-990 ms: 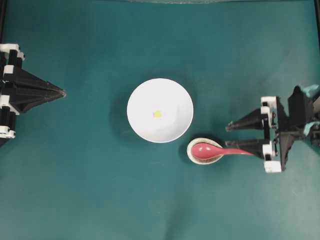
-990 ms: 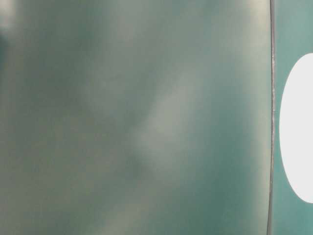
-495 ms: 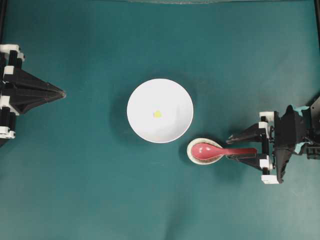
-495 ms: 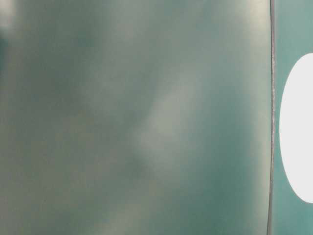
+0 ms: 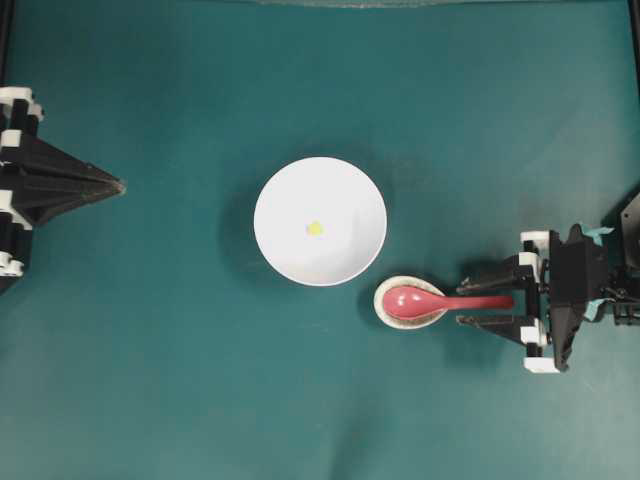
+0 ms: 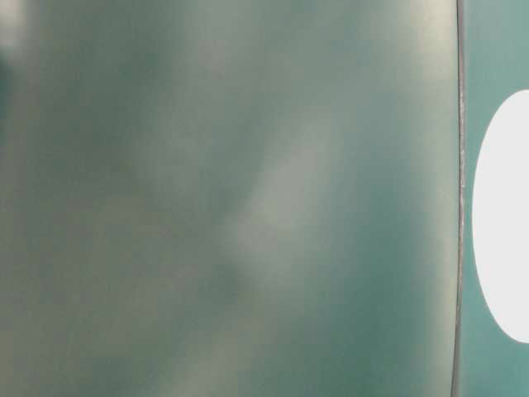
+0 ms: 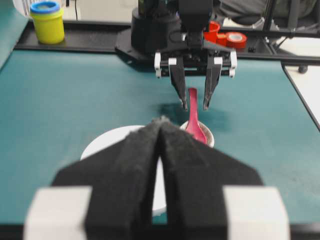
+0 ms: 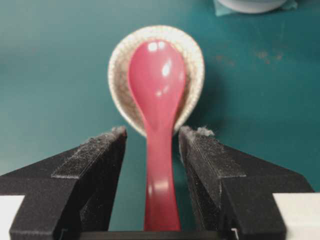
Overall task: Scoop the yellow hexagonal prism block from the bowl with a spoon using the right arm.
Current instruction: 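Close the right gripper on the pink spoon handle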
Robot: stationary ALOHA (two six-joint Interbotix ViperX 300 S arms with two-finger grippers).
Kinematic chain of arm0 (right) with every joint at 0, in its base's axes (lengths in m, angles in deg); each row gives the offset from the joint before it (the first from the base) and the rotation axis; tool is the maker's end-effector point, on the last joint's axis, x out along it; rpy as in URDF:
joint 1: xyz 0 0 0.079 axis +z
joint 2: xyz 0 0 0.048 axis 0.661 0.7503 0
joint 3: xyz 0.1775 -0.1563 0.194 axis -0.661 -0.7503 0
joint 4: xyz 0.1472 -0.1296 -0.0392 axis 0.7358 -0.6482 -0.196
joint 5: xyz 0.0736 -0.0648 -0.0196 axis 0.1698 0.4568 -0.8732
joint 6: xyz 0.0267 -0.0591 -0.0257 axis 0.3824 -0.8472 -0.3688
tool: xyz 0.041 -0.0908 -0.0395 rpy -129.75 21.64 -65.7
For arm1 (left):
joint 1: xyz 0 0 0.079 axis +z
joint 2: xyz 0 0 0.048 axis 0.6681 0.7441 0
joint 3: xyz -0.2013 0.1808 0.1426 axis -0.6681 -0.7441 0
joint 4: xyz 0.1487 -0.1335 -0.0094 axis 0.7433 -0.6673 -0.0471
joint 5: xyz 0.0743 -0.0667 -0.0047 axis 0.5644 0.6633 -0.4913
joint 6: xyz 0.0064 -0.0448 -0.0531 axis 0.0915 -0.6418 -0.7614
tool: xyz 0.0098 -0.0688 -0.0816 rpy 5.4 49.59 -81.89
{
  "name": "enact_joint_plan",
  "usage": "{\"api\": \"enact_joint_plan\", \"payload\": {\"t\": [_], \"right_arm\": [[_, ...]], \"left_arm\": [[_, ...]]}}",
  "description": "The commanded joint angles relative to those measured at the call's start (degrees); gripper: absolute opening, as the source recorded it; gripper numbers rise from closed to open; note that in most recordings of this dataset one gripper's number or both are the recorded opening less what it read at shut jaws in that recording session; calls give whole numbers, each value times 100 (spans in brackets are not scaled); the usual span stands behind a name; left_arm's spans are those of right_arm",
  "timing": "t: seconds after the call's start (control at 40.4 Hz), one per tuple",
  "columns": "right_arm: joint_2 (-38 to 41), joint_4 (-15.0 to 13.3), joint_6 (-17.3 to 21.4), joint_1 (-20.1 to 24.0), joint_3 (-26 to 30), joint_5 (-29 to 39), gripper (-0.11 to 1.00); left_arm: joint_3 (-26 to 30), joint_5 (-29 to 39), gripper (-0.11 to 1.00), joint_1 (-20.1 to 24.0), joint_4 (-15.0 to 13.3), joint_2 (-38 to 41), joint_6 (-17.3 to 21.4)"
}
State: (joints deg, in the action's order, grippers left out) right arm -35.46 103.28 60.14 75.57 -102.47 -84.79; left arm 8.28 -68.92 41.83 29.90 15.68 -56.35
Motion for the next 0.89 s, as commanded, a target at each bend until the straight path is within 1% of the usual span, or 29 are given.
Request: {"api": "enact_joint_plan", "payload": {"t": [0.0,0.396,0.644,0.867], "right_arm": [[26,-9,-9,26,-9,-79,53],[105,-44,-79,18,-18,-185,53],[123,-88,-229,18,26,-185,53],[123,-88,-237,26,53,-158,52]], "left_arm": [[149,35,-1,0,9,-53,0],[158,132,-1,0,9,-123,70],[158,141,-1,26,9,-114,70],[158,149,-1,35,9,-105,53]]}}
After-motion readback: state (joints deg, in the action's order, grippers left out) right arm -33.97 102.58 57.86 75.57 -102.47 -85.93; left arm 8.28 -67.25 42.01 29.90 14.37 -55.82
